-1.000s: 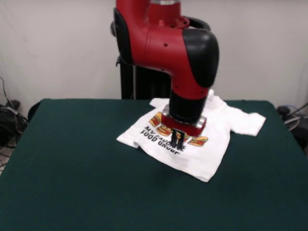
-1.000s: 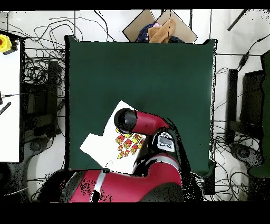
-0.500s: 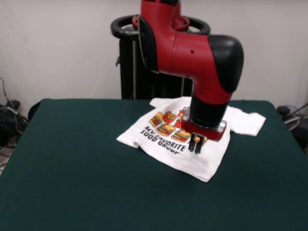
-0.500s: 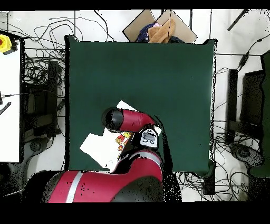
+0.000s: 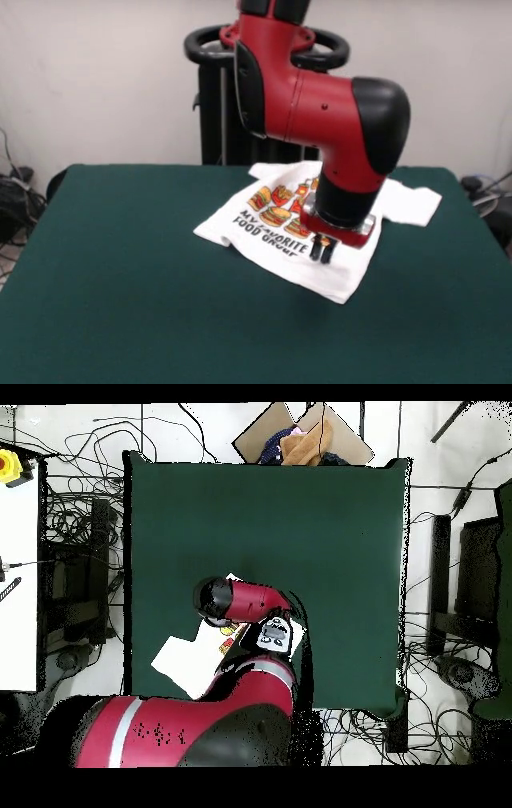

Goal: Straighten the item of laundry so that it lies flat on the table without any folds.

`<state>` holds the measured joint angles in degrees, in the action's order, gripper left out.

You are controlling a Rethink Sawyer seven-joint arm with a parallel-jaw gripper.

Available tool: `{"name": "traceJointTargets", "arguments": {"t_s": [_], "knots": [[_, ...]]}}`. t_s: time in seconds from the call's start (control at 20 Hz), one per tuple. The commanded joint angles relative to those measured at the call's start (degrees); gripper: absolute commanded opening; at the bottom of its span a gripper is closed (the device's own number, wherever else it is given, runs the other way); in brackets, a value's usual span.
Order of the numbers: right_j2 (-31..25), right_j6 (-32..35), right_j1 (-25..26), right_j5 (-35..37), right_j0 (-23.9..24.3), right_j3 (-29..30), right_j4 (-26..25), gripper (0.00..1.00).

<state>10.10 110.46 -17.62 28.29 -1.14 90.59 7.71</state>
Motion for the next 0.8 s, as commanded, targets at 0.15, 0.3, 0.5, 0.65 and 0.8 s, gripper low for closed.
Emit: {"name": "traceJointTargets", "arguments": {"t_s": [0.15,0.3,0.5,0.65,0.8], "knots": [[-0.1,12.3,17.2,-7.9,1.9,-16.0,3.8,0.00],[-2.5,11.9,17.2,-8.8,2.8,-16.7,4.6,0.00],[-2.8,14.5,17.2,-8.0,2.1,-18.0,6.5,0.00],[-4.2,15.1,16.3,-7.6,2.0,-17.7,8.0,0.00],[-6.1,15.1,14.8,-7.8,2.2,-16.3,9.2,0.00]]}}
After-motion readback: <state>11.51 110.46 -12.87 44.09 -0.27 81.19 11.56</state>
